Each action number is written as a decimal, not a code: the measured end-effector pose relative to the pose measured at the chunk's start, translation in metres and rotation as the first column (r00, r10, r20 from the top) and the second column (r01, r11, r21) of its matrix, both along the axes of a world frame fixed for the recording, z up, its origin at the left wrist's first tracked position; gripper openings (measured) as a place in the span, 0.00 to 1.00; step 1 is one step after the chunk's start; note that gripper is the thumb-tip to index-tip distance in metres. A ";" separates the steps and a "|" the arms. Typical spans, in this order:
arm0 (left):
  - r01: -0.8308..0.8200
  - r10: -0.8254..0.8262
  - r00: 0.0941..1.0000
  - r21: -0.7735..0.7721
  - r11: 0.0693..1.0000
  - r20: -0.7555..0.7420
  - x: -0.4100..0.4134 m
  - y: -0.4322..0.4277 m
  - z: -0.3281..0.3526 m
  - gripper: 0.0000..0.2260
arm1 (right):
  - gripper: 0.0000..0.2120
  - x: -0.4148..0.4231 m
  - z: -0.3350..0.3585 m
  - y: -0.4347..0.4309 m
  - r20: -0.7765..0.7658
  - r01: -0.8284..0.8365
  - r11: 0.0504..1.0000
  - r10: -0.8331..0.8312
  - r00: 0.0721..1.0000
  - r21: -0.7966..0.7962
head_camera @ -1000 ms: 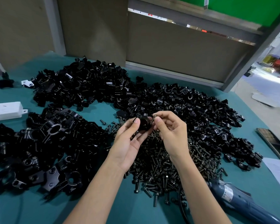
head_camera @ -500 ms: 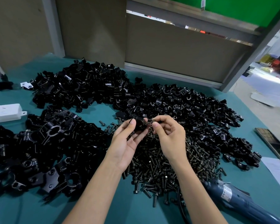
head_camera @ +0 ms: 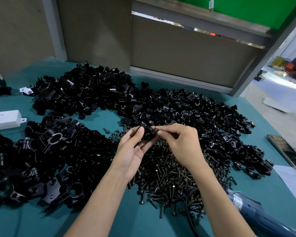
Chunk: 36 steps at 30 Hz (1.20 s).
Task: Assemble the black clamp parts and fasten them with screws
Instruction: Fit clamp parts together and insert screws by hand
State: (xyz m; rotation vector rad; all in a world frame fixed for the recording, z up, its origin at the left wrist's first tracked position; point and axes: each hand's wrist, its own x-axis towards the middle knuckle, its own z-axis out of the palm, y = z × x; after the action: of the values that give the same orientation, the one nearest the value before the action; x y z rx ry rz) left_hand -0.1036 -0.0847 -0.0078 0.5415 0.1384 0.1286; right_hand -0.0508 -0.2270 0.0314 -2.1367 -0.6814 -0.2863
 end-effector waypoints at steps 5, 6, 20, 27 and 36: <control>0.013 -0.013 1.000 0.040 0.999 0.008 0.001 -0.004 0.000 0.15 | 0.20 0.004 0.011 -0.007 -0.007 -0.008 1.000 0.008 1.000 -0.002; 0.011 -0.011 1.000 0.058 0.998 0.009 0.001 -0.004 0.000 0.13 | 0.21 0.003 0.014 -0.006 0.007 -0.009 1.000 0.009 1.000 0.009; -0.044 0.034 0.998 0.187 0.981 0.056 0.004 -0.010 -0.004 0.05 | 0.27 -0.010 0.028 0.014 0.134 -0.108 0.928 0.164 0.977 -0.356; -0.031 0.007 0.996 0.286 0.958 0.086 0.001 -0.014 -0.003 0.03 | 0.23 -0.007 0.017 0.015 0.093 -0.163 0.963 0.186 0.978 -0.214; 0.017 -0.023 0.998 0.094 0.995 0.063 -0.003 -0.014 0.003 0.14 | 0.33 -0.021 0.028 -0.035 -0.087 -0.184 0.940 0.166 0.982 -0.287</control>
State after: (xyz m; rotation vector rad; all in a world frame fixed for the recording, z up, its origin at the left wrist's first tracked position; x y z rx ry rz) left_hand -0.1064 -0.0984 -0.0047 0.6308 0.0651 0.1336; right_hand -0.0722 -0.2625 0.0592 -2.3342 -0.9193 -0.0213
